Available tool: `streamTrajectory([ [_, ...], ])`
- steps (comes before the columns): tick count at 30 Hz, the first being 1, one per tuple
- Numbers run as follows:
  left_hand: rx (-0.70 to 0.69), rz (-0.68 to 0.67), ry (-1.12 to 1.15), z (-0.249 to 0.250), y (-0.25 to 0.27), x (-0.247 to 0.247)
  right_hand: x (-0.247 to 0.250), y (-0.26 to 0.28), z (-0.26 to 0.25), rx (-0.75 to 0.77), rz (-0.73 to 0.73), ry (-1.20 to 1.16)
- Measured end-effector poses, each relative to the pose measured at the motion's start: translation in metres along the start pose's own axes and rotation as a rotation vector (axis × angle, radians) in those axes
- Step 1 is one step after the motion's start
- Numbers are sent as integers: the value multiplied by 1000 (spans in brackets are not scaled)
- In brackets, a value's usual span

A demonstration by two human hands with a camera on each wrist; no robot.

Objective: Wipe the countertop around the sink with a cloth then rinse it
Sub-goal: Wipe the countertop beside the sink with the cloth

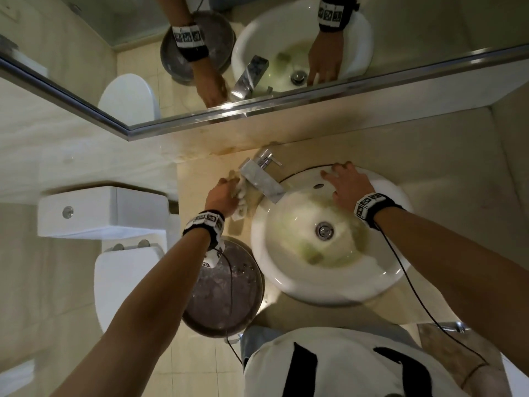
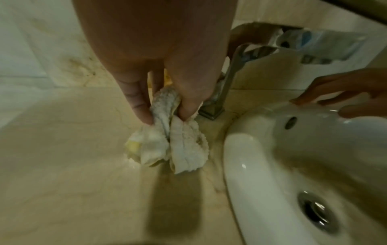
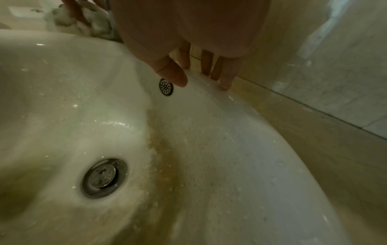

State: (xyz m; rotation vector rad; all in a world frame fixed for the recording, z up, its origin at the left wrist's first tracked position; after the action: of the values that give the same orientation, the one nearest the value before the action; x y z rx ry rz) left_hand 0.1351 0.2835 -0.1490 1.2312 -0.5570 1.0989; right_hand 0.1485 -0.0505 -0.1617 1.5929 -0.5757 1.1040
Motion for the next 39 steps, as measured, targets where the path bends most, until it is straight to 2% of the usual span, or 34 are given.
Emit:
streamTrajectory([
  [8,17,-111,-84,20,51,-31,2,-2,-1,36,-6,-93],
  [12,67,-133,-20,36,69,-35,-3,17,-13,107,87,-276],
  [15,49,-201,51,69,82,-48,-15,38,-28,173,141,-390],
  [18,12,-245,160,120,87,-70,-27,59,-35,190,68,-528],
  [22,-37,-284,237,190,86,-93,-38,81,-15,140,23,-730],
  [28,-118,-220,288,262,75,-96,-38,104,41,15,62,-909],
  [34,-121,-193,451,299,65,-105,-46,111,83,-80,156,-1139],
  [39,-97,-277,645,306,54,-107,-51,108,106,-240,221,-1215],
])
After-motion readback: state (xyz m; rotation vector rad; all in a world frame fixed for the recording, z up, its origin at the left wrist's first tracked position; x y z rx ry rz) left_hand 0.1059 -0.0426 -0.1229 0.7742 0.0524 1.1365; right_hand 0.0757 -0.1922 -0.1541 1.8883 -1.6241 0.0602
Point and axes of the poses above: each hand's wrist, its own y-axis away from the middle knuckle, its own x-axis out of the back of the hand, z = x × y, the point moved 6 cm from there along -y, towards the middle knuckle, and after that the axes turned 5 degrees about y, right-handed, at the moved point
